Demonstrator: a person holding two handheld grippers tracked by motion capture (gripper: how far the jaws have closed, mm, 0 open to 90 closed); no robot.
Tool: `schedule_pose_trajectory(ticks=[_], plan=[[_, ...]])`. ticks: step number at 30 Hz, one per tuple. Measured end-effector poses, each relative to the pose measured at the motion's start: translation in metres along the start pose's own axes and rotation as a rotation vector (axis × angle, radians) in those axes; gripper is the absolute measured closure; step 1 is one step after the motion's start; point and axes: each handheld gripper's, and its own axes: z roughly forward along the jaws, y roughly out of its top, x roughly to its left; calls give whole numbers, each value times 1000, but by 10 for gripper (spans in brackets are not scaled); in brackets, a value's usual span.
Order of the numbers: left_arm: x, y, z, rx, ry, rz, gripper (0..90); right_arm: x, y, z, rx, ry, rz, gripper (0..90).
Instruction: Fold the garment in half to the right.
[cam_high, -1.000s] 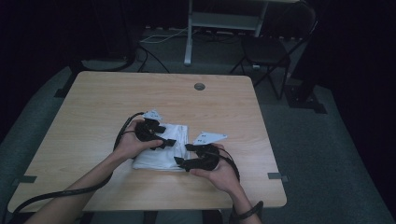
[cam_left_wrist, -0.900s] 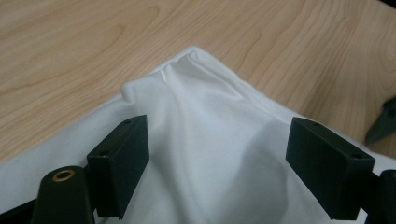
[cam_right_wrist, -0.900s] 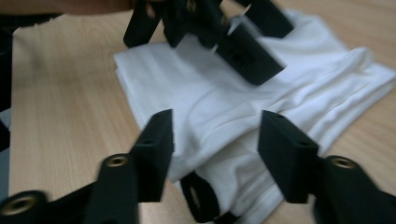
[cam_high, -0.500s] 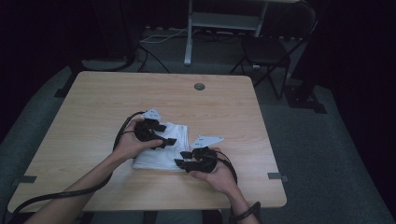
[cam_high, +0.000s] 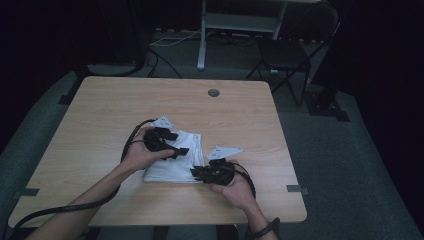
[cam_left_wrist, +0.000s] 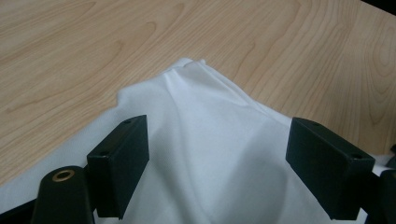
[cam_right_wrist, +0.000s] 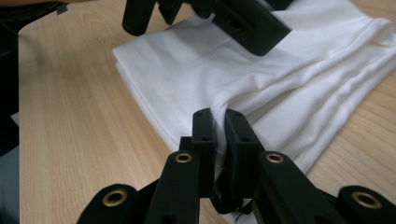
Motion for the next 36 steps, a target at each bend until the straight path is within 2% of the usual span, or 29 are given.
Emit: schedule_pose_trajectory(ticks=[2,4,10,14,18,21,23,28,30,33,36], plan=[[0,0,1,4,2,5,211,0,0,-2,-20,-7,3,839],[0,-1,2,4,3,4,211,1,-1,-5,-15,-12,-3,839],[1,-4,5,16,8,9,211,-1,-6,-5,-3,-32,28,829],[1,-4,5,17,6,8,211,0,-7,-10,-6,-39,20,825],[2,-3,5,15,10,13,211,-1,-9,-13,4,-54,25,819],[1,-5,7,16,10,2,211,-1,-13,-7,33,-50,24,802],[2,-5,7,16,9,5,211,0,-13,-7,34,-48,21,787],[1,-2,3,-3,10,16,211,0,-5,-18,-26,-61,21,699],[0,-1,2,-8,12,24,211,-2,-1,-22,-51,-81,20,661],[2,-1,2,-12,26,23,211,-7,2,-26,-62,-110,22,619],[4,-3,6,-12,30,14,212,-9,0,-24,-49,-122,25,591]])
